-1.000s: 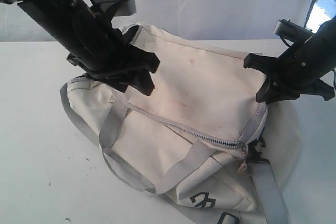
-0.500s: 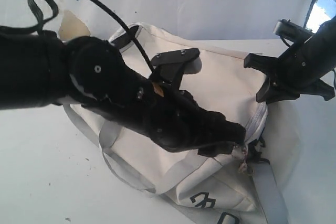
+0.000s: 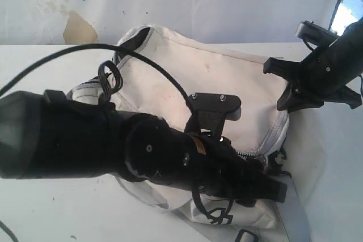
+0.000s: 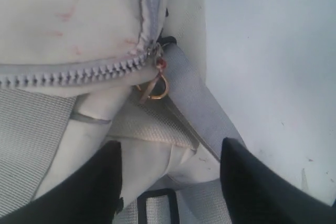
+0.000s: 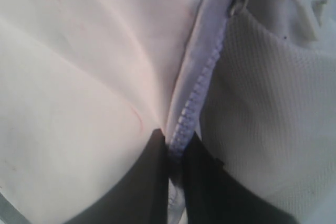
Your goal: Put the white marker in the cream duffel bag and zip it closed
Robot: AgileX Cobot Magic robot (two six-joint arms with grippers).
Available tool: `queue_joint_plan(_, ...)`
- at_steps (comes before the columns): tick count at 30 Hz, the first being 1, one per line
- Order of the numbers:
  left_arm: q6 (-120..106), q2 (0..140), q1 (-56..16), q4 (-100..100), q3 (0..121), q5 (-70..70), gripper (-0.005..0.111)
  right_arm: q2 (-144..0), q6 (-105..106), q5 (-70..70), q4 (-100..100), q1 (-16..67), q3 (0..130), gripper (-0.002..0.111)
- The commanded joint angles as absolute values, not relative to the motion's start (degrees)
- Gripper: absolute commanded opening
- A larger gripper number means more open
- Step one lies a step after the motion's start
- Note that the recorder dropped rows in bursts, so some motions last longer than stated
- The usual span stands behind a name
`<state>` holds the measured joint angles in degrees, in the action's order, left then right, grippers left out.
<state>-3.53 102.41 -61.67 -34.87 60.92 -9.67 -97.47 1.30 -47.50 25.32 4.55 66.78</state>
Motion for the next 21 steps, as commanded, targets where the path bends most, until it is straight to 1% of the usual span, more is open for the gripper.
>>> queue_joint_plan(1, -3.9, 104.5, -63.5, -36.0, 60.7, -7.0, 0.059, -97.5, 1.3, -47.5, 24.2, 4.6, 66.5, 0.000)
queue_joint_plan(7, -3.9, 107.5, -63.6, -35.9, 61.0, -2.5, 0.059, -97.5, 1.3, -47.5, 24.2, 4.6, 66.5, 0.000)
queue_joint_plan(15, -5.1, 112.4, -63.4, -35.9, 69.6, -11.1, 0.059, -97.5, 1.3, -47.8, 24.2, 4.6, 66.5, 0.000)
queue_joint_plan(21, -5.3, 116.3, -63.3, -34.8, 74.1, -12.0, 0.059, -97.5, 1.3, -48.6, 24.2, 4.6, 66.5, 0.000)
